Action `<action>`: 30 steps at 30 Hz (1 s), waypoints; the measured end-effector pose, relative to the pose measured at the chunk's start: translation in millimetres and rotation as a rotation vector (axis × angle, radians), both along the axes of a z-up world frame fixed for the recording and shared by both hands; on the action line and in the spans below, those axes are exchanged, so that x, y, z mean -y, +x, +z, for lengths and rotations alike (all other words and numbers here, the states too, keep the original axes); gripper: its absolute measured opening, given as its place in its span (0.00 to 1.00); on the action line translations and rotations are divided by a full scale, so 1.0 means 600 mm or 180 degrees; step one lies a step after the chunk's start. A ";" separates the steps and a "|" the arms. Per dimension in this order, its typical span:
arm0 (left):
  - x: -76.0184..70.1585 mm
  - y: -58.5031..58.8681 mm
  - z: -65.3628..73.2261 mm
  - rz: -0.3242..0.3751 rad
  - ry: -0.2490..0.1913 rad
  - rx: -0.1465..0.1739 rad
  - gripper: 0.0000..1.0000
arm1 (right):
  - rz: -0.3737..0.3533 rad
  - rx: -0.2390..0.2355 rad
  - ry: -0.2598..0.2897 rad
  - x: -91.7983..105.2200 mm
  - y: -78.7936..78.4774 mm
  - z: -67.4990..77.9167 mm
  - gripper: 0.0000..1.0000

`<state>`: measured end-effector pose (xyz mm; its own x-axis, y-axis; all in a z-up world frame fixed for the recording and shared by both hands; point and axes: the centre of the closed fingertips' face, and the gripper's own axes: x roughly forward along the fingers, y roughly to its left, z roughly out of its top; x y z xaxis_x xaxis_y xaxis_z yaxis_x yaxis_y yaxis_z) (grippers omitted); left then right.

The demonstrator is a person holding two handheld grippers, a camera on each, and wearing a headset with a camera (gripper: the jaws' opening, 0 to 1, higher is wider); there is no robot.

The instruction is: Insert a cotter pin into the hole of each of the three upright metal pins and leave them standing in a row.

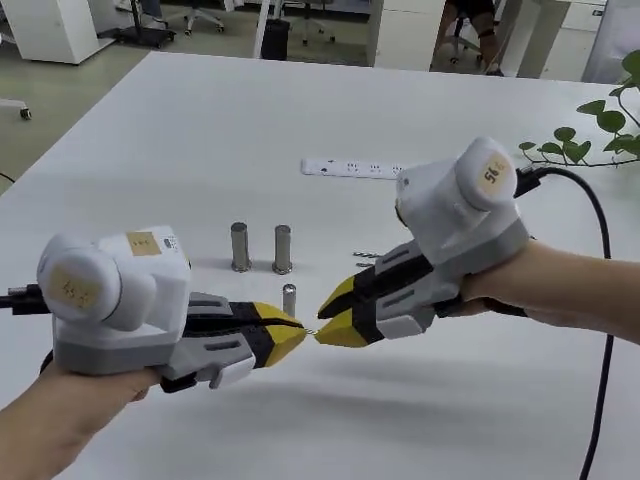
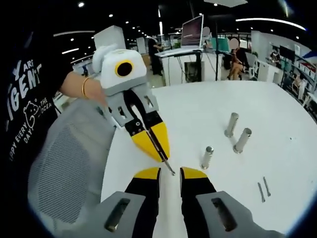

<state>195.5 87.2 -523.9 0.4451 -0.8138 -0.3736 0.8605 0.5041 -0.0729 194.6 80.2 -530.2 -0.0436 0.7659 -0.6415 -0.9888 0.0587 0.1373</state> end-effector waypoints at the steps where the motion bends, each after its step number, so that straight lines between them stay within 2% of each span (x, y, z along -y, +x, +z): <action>1: 0.001 -0.001 0.001 -0.0024 -0.0002 0.0019 0.00 | 0.0005 -0.0060 0.0021 0.000 -0.003 -0.001 0.11; 3: 0.004 -0.004 0.004 -0.0060 -0.0016 0.0046 0.00 | 0.0026 -0.0199 0.0062 0.002 -0.011 -0.003 0.12; 9: 0.010 -0.016 0.010 -0.0205 -0.0057 0.0060 0.00 | 0.0021 -0.0380 0.0114 0.009 -0.021 -0.015 0.12; 13: 0.015 -0.024 0.012 -0.0289 -0.0094 0.0046 0.00 | 0.0044 -0.0408 0.0138 0.008 -0.027 -0.013 0.09; 15: 0.016 -0.026 0.013 -0.0309 -0.0126 0.0049 0.00 | 0.0082 -0.0470 0.0181 0.005 -0.035 -0.009 0.07; 19: 0.018 -0.030 0.016 -0.0320 -0.0230 0.0016 0.00 | 0.0130 -0.0460 0.0176 0.003 -0.040 -0.008 0.02; 24: 0.017 -0.031 0.014 -0.0305 -0.0249 -0.0004 0.00 | 0.0165 -0.0442 0.0133 0.003 -0.043 -0.007 0.00; 26: 0.015 -0.030 0.012 -0.0284 -0.0257 -0.0015 0.00 | 0.0213 -0.0339 0.0087 0.005 -0.041 -0.005 0.00; 30: 0.011 -0.028 0.006 -0.0230 -0.0290 -0.0058 0.00 | 0.0232 -0.0260 0.0037 0.005 -0.038 -0.002 0.00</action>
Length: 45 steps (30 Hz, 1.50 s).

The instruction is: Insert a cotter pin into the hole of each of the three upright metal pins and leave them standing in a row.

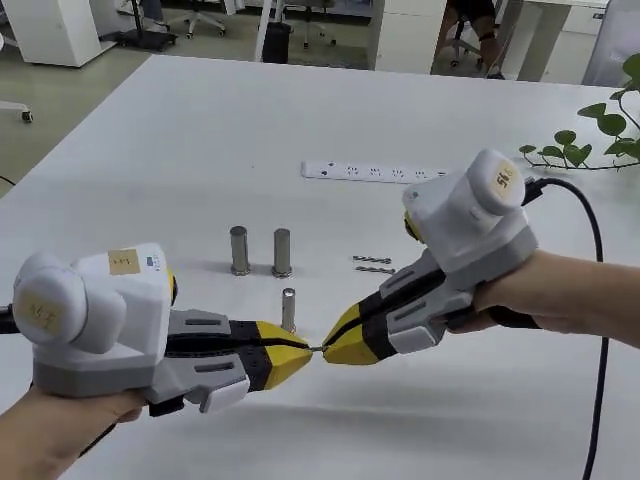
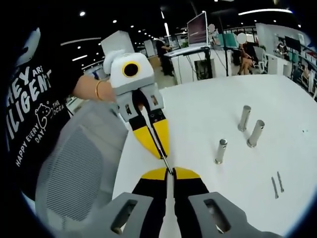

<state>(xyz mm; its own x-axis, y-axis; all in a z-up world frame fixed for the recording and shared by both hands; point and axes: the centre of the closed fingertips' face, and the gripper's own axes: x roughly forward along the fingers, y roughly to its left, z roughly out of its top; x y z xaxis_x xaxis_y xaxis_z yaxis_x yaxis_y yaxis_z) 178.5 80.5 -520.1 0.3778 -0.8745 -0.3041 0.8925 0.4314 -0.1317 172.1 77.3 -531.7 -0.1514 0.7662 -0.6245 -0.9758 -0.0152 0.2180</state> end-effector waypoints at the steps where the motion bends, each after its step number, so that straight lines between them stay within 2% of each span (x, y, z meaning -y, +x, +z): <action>1: 0.000 0.000 -0.001 0.0010 -0.0002 -0.0009 0.00 | 0.0047 0.0064 -0.0022 0.000 -0.001 -0.001 0.00; 10: -0.001 -0.002 -0.006 0.0028 0.0036 -0.0031 0.00 | 0.0155 0.0177 -0.0051 0.001 -0.005 -0.005 0.00; 15: -0.005 0.003 -0.009 0.0074 0.0062 -0.0033 0.00 | 0.0236 0.0294 -0.0048 -0.001 -0.004 -0.005 0.00; 18: -0.006 0.007 -0.009 0.0114 0.0070 -0.0043 0.01 | 0.0247 0.0345 -0.0060 0.000 0.002 -0.006 0.00; 21: -0.007 0.011 -0.009 0.0184 0.0032 -0.0121 0.02 | 0.0250 0.0383 -0.0068 0.000 0.006 -0.007 0.00; 28: -0.015 0.022 -0.008 0.0316 0.0064 -0.0060 0.07 | 0.0245 0.0620 -0.0171 0.005 0.030 -0.014 0.00; 30: -0.021 0.028 -0.012 0.0406 0.0096 -0.0071 0.08 | 0.0183 0.0652 -0.0197 0.007 0.041 -0.017 0.00; 31: -0.027 0.033 -0.018 0.0451 0.0173 -0.0063 0.09 | 0.0097 0.0677 -0.0224 0.010 0.051 -0.019 0.00; 35: -0.042 0.048 -0.035 0.0616 0.0280 -0.0083 0.09 | -0.0039 0.0754 -0.0298 0.014 0.074 -0.026 0.00; 41: -0.049 0.075 -0.036 0.0810 0.0284 -0.0014 0.12 | -0.0187 0.0824 -0.0383 0.019 0.100 -0.034 0.00; 42: -0.051 0.083 -0.037 0.0879 0.0311 0.0023 0.13 | -0.0210 0.0830 -0.0398 0.020 0.105 -0.037 0.00; 45: -0.050 0.095 -0.039 0.0969 0.0345 0.0072 0.13 | -0.0256 0.0806 -0.0429 0.021 0.115 -0.042 0.00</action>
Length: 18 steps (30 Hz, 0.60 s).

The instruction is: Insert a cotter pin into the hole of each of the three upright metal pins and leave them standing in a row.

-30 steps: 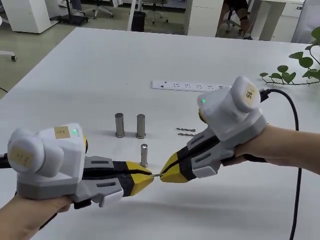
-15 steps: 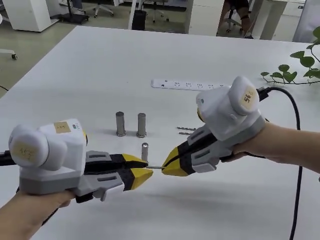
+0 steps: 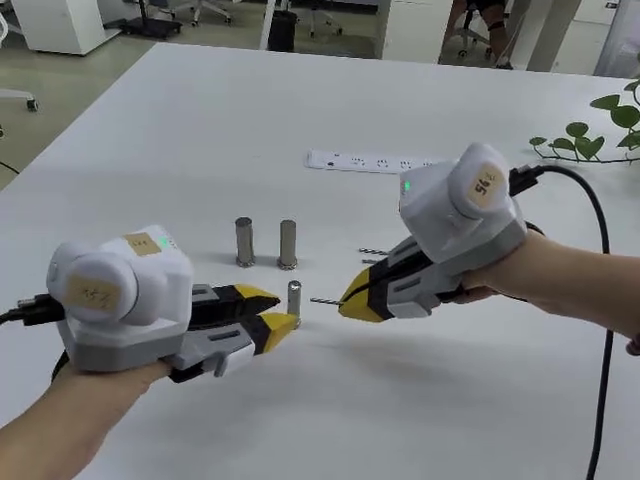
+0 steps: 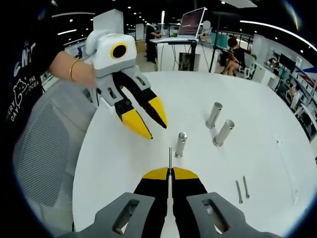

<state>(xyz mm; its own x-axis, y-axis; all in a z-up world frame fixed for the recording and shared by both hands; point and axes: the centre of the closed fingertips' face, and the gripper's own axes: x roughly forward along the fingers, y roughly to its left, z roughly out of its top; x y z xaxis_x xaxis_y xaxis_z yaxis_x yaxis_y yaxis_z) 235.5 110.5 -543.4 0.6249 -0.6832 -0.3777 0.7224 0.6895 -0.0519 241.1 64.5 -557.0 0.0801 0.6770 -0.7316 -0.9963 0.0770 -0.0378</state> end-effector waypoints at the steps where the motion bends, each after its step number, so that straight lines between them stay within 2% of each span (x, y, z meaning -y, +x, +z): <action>1: 0.000 0.003 -0.002 0.0027 0.0016 -0.0004 0.14 | -0.0015 -0.0003 0.0000 0.000 0.003 -0.001 0.00; 3: -0.002 0.011 -0.010 0.0090 0.0093 0.0011 0.14 | -0.0030 -0.0010 0.0002 0.001 0.007 -0.003 0.00; 11: -0.004 0.028 -0.036 0.0238 0.0243 -0.0036 0.14 | -0.0062 -0.0007 0.0027 -0.006 0.016 -0.008 0.00; 18: 0.004 0.040 -0.047 0.0254 0.0206 -0.0079 0.12 | -0.0032 -0.0001 0.0011 -0.012 0.014 -0.012 0.00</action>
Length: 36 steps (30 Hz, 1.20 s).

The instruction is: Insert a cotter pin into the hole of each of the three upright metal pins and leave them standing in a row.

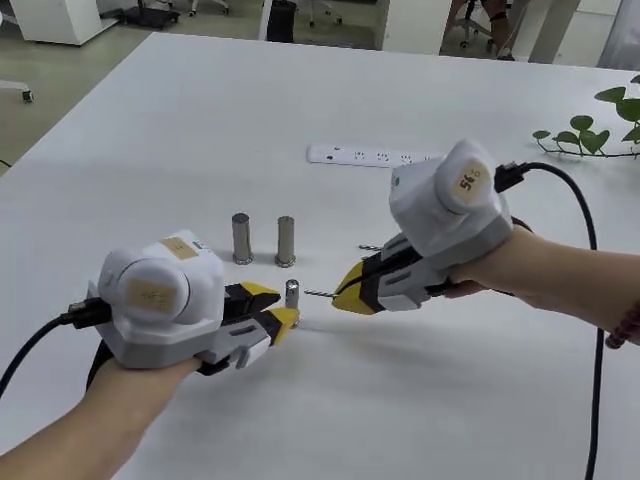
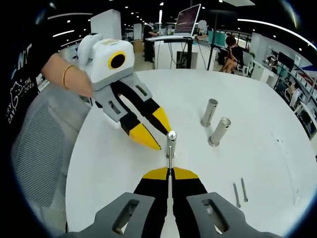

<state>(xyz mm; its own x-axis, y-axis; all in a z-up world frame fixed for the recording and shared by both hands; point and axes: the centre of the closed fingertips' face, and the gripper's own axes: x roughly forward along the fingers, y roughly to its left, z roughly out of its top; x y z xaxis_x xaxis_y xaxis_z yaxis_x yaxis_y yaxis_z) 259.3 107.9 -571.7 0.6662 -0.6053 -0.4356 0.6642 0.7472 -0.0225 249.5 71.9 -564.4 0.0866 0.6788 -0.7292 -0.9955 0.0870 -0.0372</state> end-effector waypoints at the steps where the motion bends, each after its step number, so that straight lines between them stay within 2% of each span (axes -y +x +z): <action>1: 0.001 0.001 -0.001 0.0004 -0.0005 -0.0011 0.12 | -0.0005 -0.0006 0.0011 -0.001 0.000 0.000 0.00; 4: 0.005 0.005 -0.007 0.0012 0.0011 -0.0023 0.13 | 0.0012 -0.0010 0.0036 -0.005 0.001 0.002 0.00; 7: 0.009 0.009 -0.007 0.0046 -0.0092 -0.0077 0.14 | 0.0025 -0.0010 0.0052 -0.009 0.002 0.004 0.00; 11: 0.010 0.017 -0.012 0.0066 -0.0053 -0.0083 0.14 | 0.0034 -0.0019 0.0070 -0.012 0.003 0.004 0.00; 17: 0.010 0.017 -0.023 0.0075 0.0001 -0.0124 0.10 | 0.0053 -0.0031 0.0094 -0.016 0.005 0.004 0.00; 26: 0.009 0.021 -0.026 0.0106 0.0026 -0.0107 0.06 | 0.0129 -0.0014 0.0099 -0.024 0.007 0.003 0.00; 29: 0.010 0.021 -0.027 0.0103 0.0041 -0.0101 0.06 | 0.0168 0.0018 0.0085 -0.028 0.008 0.003 0.00; 32: 0.010 0.020 -0.027 0.0072 0.0091 -0.0053 0.06 | 0.0215 0.0032 0.0074 -0.033 0.006 0.004 0.00; 36: 0.009 0.021 -0.027 0.0084 0.0090 -0.0053 0.06 | 0.0254 0.0078 0.0047 -0.038 0.007 0.003 0.00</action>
<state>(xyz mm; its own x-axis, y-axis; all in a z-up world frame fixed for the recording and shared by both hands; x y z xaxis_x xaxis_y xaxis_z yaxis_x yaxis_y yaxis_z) 271.8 102.4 -588.1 0.6743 -0.5751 -0.4633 0.6441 0.7649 -0.0120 253.6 94.7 -562.6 0.0495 0.6948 -0.7175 -0.9981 0.0082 -0.0609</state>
